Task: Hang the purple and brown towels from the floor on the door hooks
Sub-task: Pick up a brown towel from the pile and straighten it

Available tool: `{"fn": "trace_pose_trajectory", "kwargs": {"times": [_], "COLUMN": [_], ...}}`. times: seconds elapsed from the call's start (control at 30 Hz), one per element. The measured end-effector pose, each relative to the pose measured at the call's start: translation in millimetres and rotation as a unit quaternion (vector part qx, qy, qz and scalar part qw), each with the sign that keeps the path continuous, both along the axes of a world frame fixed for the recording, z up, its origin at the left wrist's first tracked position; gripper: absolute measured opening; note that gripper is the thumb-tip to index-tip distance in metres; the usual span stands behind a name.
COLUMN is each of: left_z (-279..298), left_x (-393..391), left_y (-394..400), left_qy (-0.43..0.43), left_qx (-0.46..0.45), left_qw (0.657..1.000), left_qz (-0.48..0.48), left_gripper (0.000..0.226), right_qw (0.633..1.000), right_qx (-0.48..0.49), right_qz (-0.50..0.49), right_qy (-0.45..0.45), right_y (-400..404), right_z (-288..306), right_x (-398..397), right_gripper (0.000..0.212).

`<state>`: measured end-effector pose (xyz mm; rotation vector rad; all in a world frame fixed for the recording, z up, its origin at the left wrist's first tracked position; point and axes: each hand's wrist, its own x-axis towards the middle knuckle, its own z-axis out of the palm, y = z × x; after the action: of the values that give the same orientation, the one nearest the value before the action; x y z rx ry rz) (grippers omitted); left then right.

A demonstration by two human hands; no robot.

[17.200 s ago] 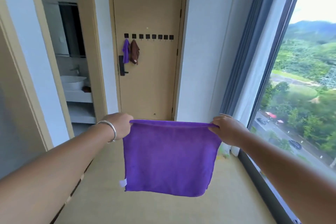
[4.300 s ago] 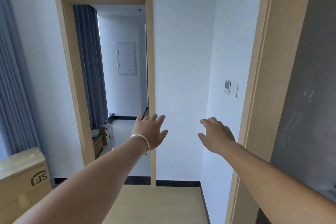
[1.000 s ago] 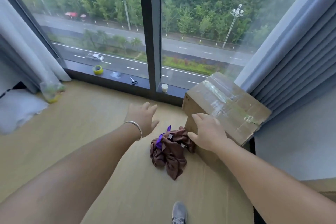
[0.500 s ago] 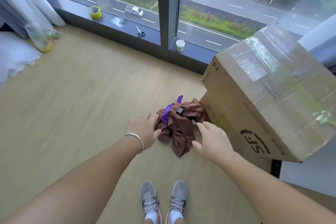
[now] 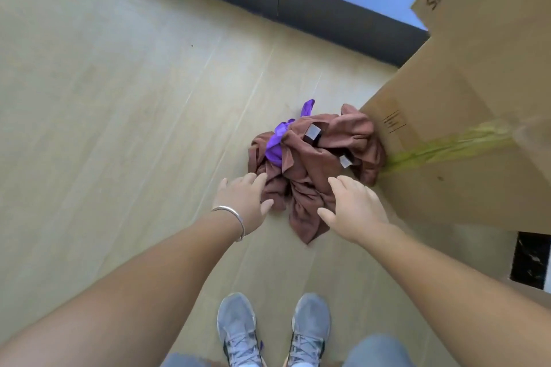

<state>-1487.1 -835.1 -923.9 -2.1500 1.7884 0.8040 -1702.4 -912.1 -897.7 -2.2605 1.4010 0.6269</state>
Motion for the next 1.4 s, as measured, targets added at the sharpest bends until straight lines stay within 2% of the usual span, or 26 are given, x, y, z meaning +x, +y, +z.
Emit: {"fn": "trace_pose_trajectory", "kwargs": {"times": [0.2,0.4,0.63,0.7,0.77,0.83,1.03,1.4], "left_z": [-90,-155,-195,-197,-195,-190,-139,55], "left_x": [-9,-10,-11,-13,-12,-7,21,88], "left_y": [-41,-97,-117,-119,-118,-114,-89,-14], "left_qy": [0.075,0.041,-0.01,-0.021,-0.017,-0.001,0.069,0.084], "left_qx": [-0.029,-0.059,-0.071,-0.066,-0.073,-0.071,-0.062,-0.137], "left_qw": [0.997,0.995,0.995,0.996,0.996,0.997,0.991,0.96], "left_qz": [0.02,0.065,0.066,0.05,0.039,0.042,0.1,0.228], "left_gripper": [0.052,0.049,0.073,0.066,0.047,0.035,0.036,0.028], "right_qw": [0.999,0.996,0.997,0.996,0.994,0.992,0.993,0.99], "right_qx": [-0.041,-0.079,-0.08,-0.077,-0.081,-0.083,-0.048,0.019], "right_qz": [-0.007,-0.029,0.009,0.037,0.062,0.078,0.069,0.126], "right_qy": [-0.025,-0.035,0.002,0.016,0.031,0.048,0.078,0.055], "right_y": [-33,-77,-99,-101,-100,-97,-84,-50], "right_z": [-86,-141,-168,-167,-164,-157,-113,65], "right_x": [13,30,38,40,41,42,47,118], "right_gripper": [0.069,0.061,0.039,0.024,0.009,0.007,0.016,0.033]}}
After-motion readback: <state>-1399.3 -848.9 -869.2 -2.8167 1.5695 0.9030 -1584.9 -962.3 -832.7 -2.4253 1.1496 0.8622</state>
